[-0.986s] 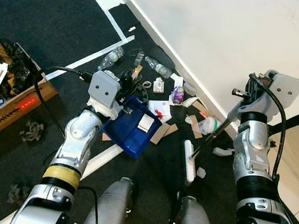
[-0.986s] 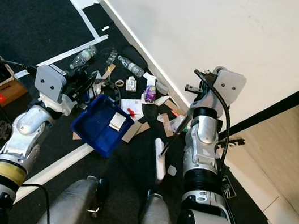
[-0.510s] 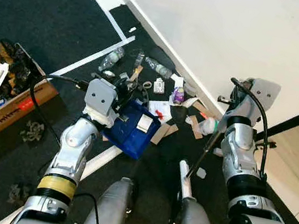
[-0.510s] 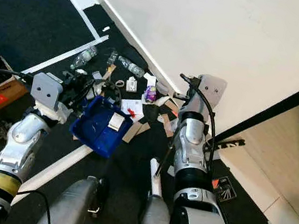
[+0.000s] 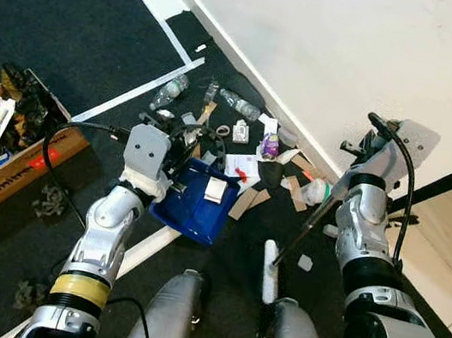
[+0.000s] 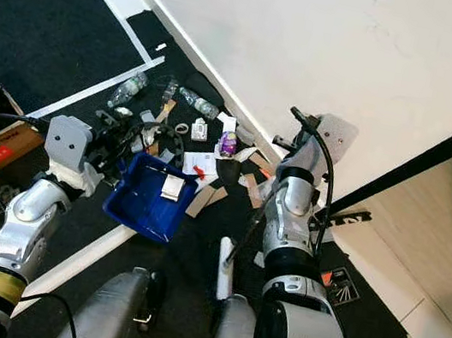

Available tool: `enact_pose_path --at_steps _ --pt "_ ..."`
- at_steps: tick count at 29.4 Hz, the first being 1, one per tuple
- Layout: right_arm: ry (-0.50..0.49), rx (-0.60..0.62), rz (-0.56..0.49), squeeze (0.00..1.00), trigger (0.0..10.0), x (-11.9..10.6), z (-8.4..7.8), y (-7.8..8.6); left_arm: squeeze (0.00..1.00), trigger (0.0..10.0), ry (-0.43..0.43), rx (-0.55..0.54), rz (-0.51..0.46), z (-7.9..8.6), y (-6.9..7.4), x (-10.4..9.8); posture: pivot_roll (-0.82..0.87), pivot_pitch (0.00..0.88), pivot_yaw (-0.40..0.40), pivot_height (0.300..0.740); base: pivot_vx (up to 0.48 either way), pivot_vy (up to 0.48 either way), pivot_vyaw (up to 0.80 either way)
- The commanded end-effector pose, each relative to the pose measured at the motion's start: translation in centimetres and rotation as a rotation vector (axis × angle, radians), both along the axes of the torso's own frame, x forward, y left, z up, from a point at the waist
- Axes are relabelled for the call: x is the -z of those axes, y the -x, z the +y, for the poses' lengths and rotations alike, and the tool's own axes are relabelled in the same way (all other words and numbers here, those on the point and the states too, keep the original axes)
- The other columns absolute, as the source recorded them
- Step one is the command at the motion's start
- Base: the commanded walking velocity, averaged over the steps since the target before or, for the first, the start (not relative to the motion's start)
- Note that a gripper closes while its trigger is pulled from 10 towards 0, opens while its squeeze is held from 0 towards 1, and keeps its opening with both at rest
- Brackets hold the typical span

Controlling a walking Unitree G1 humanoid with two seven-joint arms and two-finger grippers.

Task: Sweep floor

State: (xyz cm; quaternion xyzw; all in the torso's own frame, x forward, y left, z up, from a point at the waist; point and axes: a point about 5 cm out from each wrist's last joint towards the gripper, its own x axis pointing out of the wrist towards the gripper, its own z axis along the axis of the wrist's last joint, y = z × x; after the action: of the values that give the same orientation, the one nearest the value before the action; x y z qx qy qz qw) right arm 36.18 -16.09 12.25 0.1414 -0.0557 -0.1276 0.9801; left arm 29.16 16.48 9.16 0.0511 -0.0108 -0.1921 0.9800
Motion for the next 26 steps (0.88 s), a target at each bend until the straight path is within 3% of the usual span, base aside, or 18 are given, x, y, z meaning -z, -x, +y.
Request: enact_pose_path --at_steps 1,10,13,19,26 --pt "-0.095 0.011 0.018 0.00 10.0 0.8 0.6 0.2 0.00 10.0 0.129 0.066 0.303 -2.3 2.5 5.3 0.19 0.305 0.005 0.740 0.000 0.000 0.00" --pt "-0.191 -0.044 -0.052 0.00 10.0 -0.4 2.5 -0.5 0.00 10.0 0.130 0.075 0.319 -2.3 2.7 5.3 0.21 0.302 0.001 0.740 0.000 0.000 0.00" --pt "-0.176 -0.056 -0.076 0.00 10.0 -1.0 2.6 -0.7 0.00 10.0 0.129 0.075 0.322 -2.2 2.7 5.3 0.21 0.299 -0.004 0.740 0.000 0.000 0.00" --pt "-0.152 -0.047 -0.120 0.00 10.0 -1.8 1.8 -0.9 0.00 10.0 0.141 0.070 0.310 -2.1 2.5 5.1 0.20 0.287 -0.005 0.740 0.000 0.000 0.00" --pt "-0.103 -0.013 -0.180 0.00 10.0 -3.1 -0.2 -1.1 0.00 10.0 0.303 -0.010 0.191 -1.0 0.0 2.3 0.18 0.255 -0.008 0.740 0.000 0.000 0.00"
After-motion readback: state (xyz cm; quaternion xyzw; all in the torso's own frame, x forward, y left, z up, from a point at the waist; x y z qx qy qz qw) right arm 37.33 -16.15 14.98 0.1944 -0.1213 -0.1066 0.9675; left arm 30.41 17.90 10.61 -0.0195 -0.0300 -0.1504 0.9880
